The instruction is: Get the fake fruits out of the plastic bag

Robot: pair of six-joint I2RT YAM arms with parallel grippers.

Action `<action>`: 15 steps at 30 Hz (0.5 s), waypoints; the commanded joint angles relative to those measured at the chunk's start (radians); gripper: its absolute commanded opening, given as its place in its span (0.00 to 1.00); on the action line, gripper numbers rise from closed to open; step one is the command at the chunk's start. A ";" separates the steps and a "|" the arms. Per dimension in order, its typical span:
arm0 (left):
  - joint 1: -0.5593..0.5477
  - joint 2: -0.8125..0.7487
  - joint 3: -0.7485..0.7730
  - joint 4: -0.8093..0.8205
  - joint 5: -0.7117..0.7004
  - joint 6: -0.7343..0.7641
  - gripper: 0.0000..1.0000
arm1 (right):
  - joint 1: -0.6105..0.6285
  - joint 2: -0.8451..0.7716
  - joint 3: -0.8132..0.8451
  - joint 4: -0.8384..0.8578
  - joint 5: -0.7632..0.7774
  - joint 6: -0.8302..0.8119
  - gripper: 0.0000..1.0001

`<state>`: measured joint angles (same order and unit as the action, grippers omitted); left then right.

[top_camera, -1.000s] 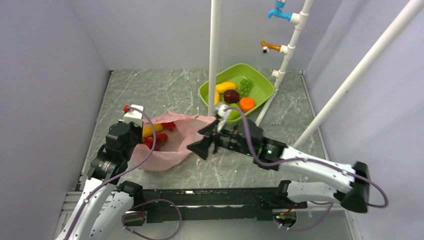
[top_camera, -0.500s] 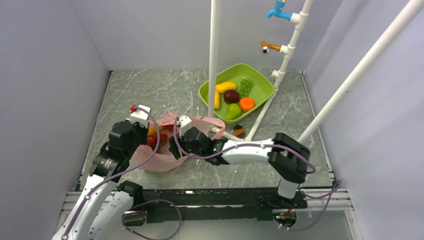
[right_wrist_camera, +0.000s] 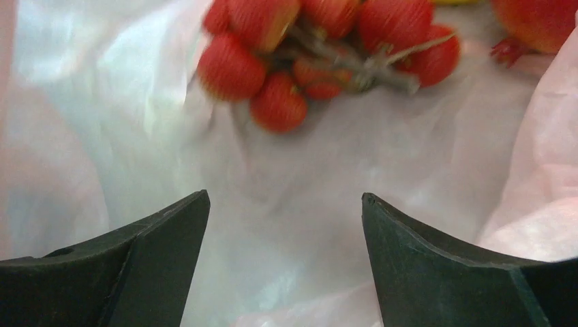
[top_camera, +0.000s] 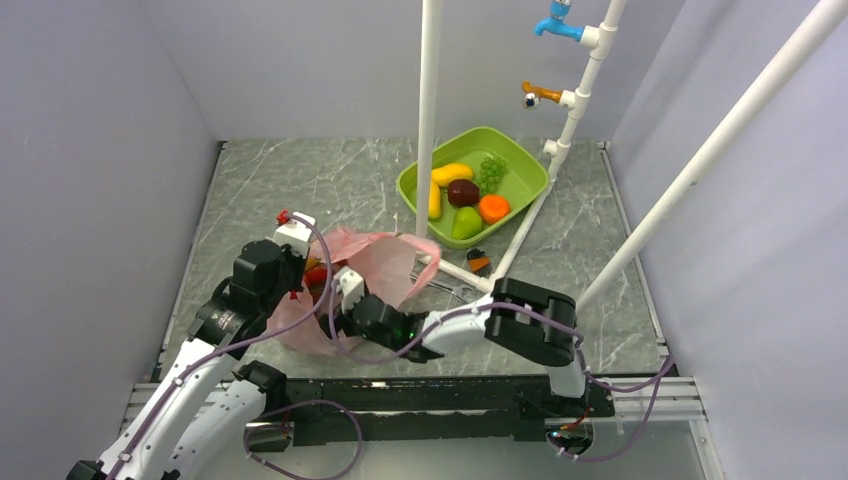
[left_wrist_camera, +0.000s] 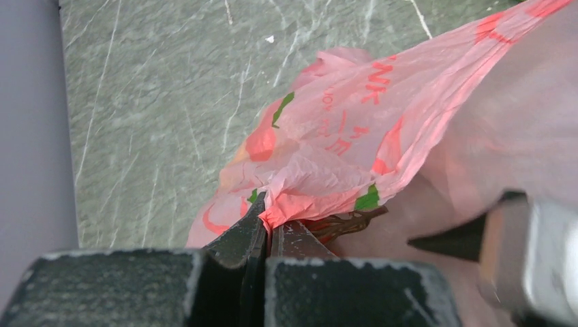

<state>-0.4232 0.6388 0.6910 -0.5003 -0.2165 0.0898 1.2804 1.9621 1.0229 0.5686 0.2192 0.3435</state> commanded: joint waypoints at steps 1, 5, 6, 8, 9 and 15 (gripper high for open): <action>-0.003 -0.020 0.009 0.018 -0.113 -0.002 0.00 | 0.061 -0.022 -0.083 0.197 0.039 0.013 0.85; -0.007 0.005 0.015 0.001 -0.082 -0.009 0.00 | 0.108 0.022 -0.063 0.197 0.120 -0.062 0.86; -0.011 0.017 0.017 -0.003 -0.079 -0.011 0.00 | 0.109 0.027 -0.059 0.191 0.134 -0.068 0.86; -0.023 0.032 0.019 -0.014 -0.075 -0.014 0.00 | 0.102 0.011 -0.072 0.204 0.160 -0.069 0.88; -0.032 0.036 0.027 -0.028 -0.074 -0.018 0.00 | 0.096 -0.003 -0.085 0.217 0.167 -0.073 0.89; -0.096 -0.016 0.011 -0.016 -0.072 -0.014 0.00 | 0.003 -0.063 -0.132 0.289 0.120 -0.045 0.88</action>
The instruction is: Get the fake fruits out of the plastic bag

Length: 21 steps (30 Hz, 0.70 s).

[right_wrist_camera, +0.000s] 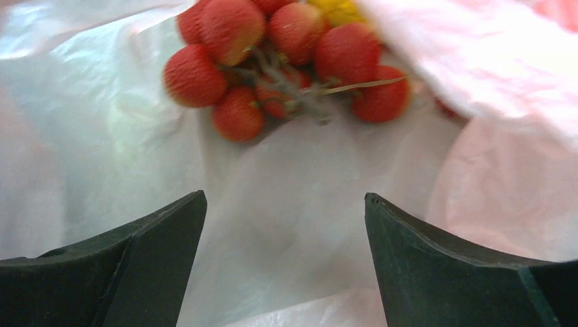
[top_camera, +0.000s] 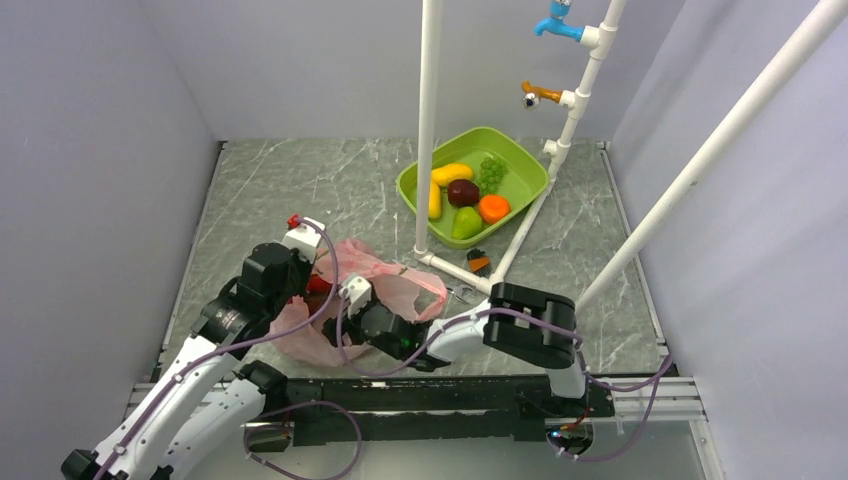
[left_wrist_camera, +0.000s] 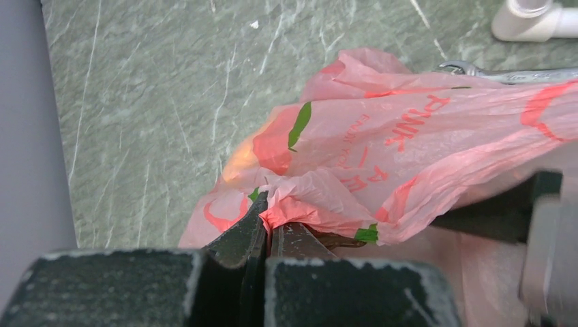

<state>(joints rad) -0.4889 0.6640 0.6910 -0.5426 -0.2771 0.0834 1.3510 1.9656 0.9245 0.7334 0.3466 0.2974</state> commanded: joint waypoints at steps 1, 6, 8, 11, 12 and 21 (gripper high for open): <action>-0.036 -0.048 0.009 0.028 -0.012 -0.006 0.00 | -0.082 -0.069 -0.038 0.143 -0.025 -0.001 0.87; -0.055 -0.057 0.002 0.038 -0.035 0.006 0.00 | -0.128 -0.063 0.028 0.111 -0.051 0.010 0.90; -0.057 -0.049 0.005 0.037 -0.040 0.008 0.00 | -0.142 -0.039 0.075 0.076 -0.058 0.023 0.90; -0.057 -0.043 0.005 0.042 -0.036 0.012 0.00 | -0.155 -0.005 0.116 0.052 -0.062 0.060 0.90; -0.059 -0.041 0.005 0.041 -0.034 0.012 0.00 | -0.155 0.002 0.124 0.055 -0.064 0.072 0.90; -0.069 -0.038 0.004 0.046 -0.042 0.020 0.00 | -0.156 0.105 0.250 -0.023 -0.140 0.103 0.89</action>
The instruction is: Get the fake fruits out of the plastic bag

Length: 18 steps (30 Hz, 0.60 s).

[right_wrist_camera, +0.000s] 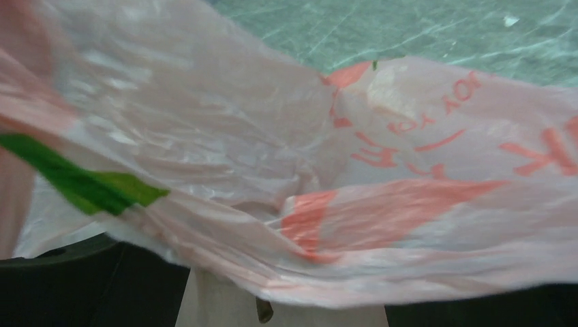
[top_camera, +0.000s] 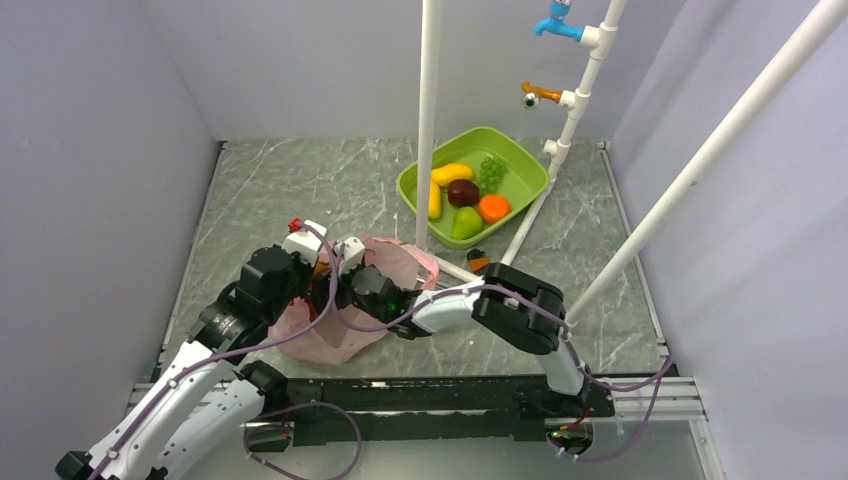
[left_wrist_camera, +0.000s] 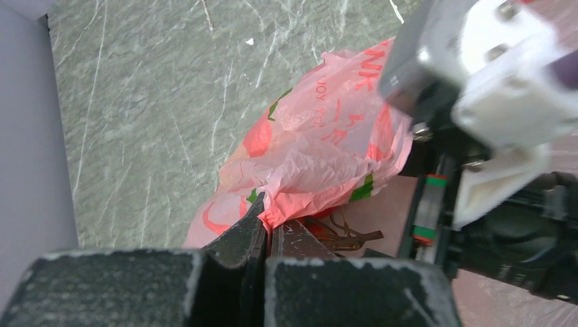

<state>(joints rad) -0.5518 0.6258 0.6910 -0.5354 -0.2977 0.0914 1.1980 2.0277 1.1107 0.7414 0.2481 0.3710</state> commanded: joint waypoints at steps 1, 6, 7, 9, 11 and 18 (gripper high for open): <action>-0.006 -0.001 0.003 0.038 -0.023 0.014 0.00 | -0.003 0.050 0.079 -0.051 -0.043 0.034 0.87; -0.006 -0.009 0.001 0.043 -0.034 0.017 0.00 | -0.003 0.100 0.133 -0.116 -0.048 0.049 0.63; -0.007 -0.009 -0.002 0.046 -0.037 0.019 0.00 | -0.003 0.105 0.140 -0.125 -0.049 0.051 0.55; -0.006 -0.008 -0.004 0.052 -0.044 0.024 0.00 | -0.003 0.112 0.149 -0.141 -0.050 0.057 0.45; -0.006 -0.003 -0.001 0.049 -0.043 0.025 0.00 | -0.003 0.108 0.146 -0.146 -0.050 0.065 0.38; -0.005 -0.008 0.001 0.049 -0.060 0.026 0.00 | -0.003 0.015 0.107 -0.185 -0.040 0.061 0.10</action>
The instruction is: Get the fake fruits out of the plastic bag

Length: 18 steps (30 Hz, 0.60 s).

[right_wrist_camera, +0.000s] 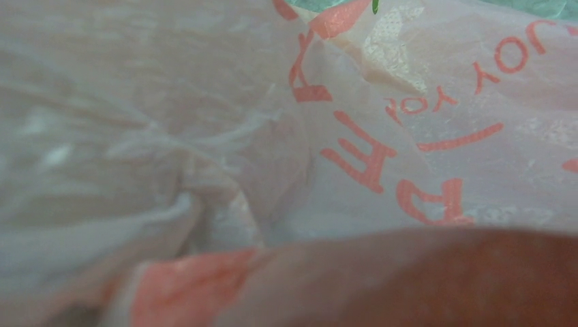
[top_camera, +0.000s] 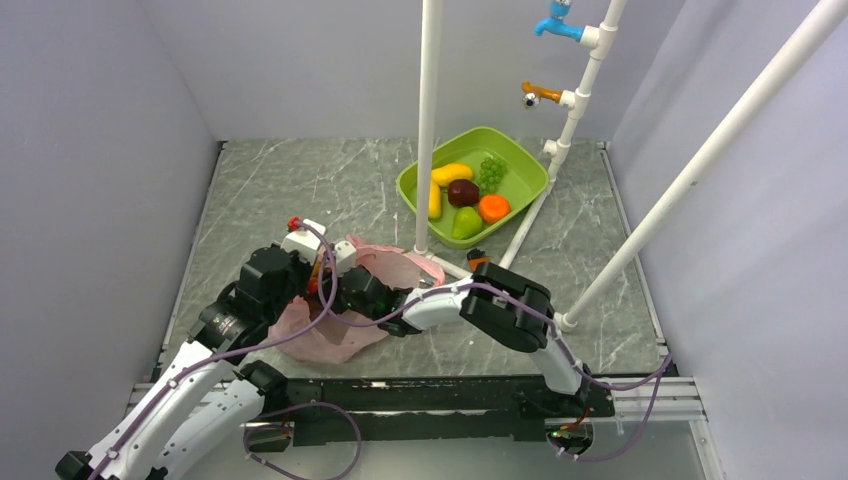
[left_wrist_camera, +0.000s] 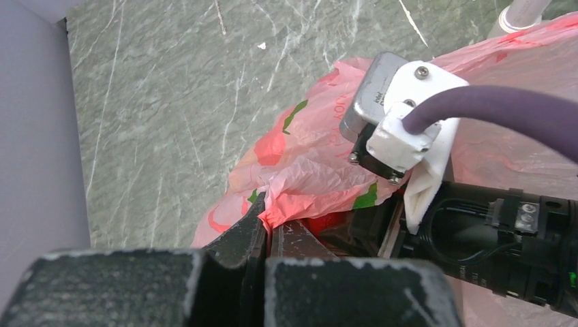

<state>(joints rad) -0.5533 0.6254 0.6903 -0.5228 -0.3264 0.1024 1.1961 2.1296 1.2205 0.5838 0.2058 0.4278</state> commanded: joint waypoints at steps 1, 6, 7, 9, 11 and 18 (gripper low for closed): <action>-0.005 -0.009 0.002 0.036 -0.033 0.015 0.00 | -0.001 -0.108 -0.013 -0.032 0.007 0.000 0.08; -0.004 -0.021 0.003 0.035 -0.036 0.014 0.00 | -0.001 -0.201 -0.040 -0.082 0.056 -0.034 0.00; -0.004 -0.022 0.003 0.033 -0.037 0.013 0.00 | -0.001 -0.222 -0.044 -0.092 0.067 -0.042 0.00; -0.005 -0.024 0.003 0.031 -0.040 0.012 0.00 | -0.001 -0.256 -0.057 -0.108 0.089 -0.053 0.00; -0.004 -0.027 0.003 0.030 -0.045 0.011 0.00 | -0.001 -0.289 -0.073 -0.122 0.108 -0.053 0.00; -0.004 -0.026 0.006 0.025 -0.061 0.004 0.00 | -0.001 -0.377 -0.121 -0.158 0.125 -0.038 0.00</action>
<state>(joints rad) -0.5533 0.6060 0.6903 -0.5205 -0.3641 0.1116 1.1961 1.8202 1.1202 0.4393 0.2920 0.3893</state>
